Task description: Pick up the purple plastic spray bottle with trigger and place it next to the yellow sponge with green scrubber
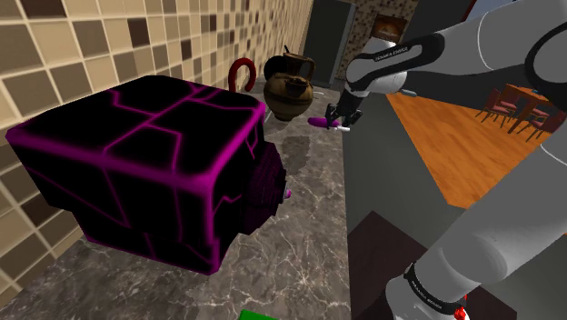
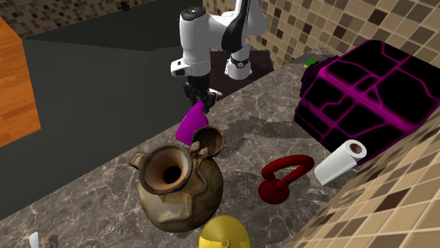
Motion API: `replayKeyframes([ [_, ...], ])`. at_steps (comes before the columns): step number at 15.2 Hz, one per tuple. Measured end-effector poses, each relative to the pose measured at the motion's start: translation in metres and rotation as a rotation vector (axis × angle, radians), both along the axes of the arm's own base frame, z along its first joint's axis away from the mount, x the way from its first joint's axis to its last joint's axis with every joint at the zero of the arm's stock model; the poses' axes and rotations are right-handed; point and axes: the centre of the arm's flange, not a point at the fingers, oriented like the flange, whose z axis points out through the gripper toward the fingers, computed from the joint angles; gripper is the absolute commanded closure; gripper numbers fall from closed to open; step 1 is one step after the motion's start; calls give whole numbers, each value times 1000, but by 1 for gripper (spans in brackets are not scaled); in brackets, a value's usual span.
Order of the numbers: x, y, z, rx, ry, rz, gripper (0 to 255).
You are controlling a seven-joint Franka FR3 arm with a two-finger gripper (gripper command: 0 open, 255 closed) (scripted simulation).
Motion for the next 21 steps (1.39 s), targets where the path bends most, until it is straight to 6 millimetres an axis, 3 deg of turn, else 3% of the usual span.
replayKeyframes([
  [21, -127, 244, -1, 0, 0, 2, 255],
])
